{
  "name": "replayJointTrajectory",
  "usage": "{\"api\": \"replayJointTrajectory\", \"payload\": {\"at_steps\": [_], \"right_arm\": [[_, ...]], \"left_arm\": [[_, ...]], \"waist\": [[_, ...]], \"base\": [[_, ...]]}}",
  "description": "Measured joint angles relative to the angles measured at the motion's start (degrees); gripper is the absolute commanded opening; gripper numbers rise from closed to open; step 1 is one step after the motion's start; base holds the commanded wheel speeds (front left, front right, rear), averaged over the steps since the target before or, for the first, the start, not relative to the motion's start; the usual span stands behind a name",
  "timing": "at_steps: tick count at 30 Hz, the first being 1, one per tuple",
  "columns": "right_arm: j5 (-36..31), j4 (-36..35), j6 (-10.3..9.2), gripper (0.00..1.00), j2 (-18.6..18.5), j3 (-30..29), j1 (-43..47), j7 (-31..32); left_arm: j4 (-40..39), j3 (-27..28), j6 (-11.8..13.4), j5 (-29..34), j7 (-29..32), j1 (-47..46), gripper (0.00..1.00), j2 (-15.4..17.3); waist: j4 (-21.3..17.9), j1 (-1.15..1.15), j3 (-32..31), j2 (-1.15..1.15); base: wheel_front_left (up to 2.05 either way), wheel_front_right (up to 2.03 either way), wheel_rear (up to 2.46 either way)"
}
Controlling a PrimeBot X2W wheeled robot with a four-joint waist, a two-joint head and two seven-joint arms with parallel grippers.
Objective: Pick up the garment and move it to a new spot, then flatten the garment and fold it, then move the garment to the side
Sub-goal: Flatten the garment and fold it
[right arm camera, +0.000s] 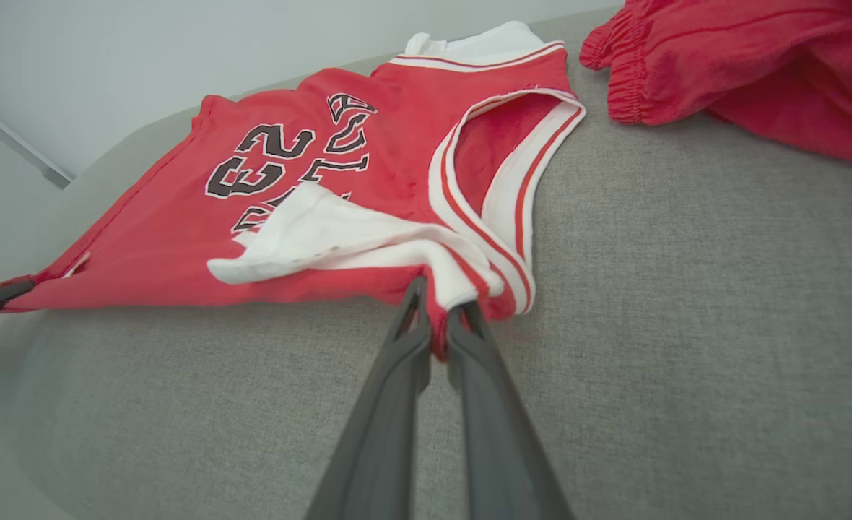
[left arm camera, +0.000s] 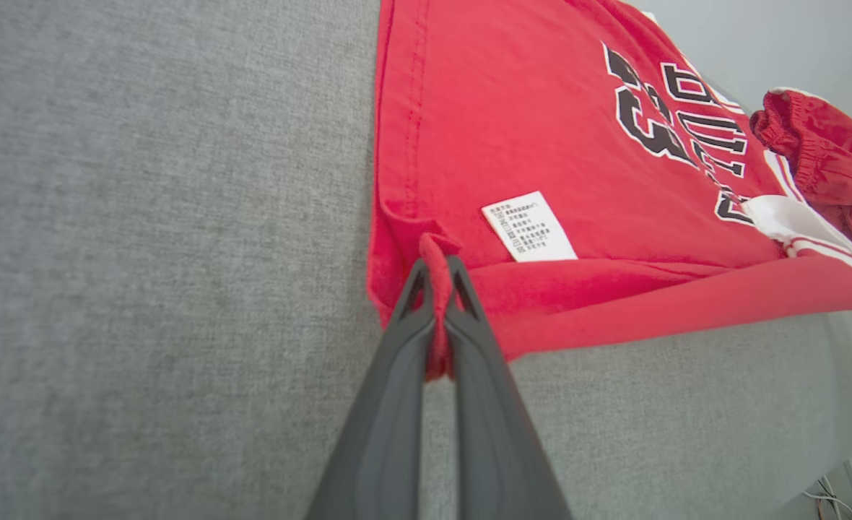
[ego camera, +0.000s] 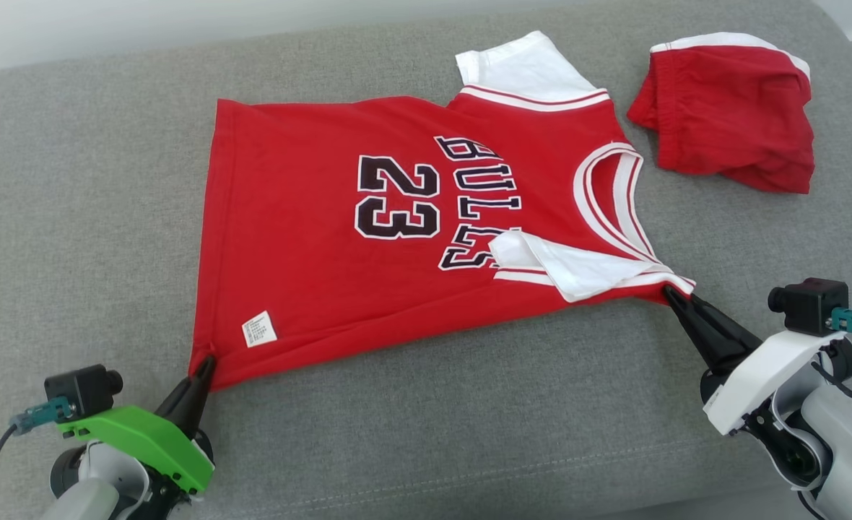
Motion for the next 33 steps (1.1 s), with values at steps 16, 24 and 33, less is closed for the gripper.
{"api": "replayJointTrajectory", "payload": {"at_steps": [16,24,33], "right_arm": [[-3.65,3.58,0.08,0.77,1.00,-1.27,3.14,-0.01],[-5.24,4.79,0.08,1.00,1.66,-0.59,3.14,-0.10],[-7.33,3.75,0.07,1.00,2.46,-3.83,3.08,-0.10]], "left_arm": [[1.09,-1.41,-0.22,0.63,0.01,3.11,0.31,0.87],[0.75,-2.26,0.03,0.66,0.34,3.13,1.00,0.79],[0.16,-0.99,2.49,3.86,-1.86,3.05,1.00,1.80]], "waist": [[0.43,0.00,-1.32,0.00],[0.80,0.00,-1.28,0.00],[0.94,0.00,-1.33,0.00]], "base": [[0.00,0.00,0.00],[0.00,0.00,0.00],[0.00,0.00,0.00]]}}
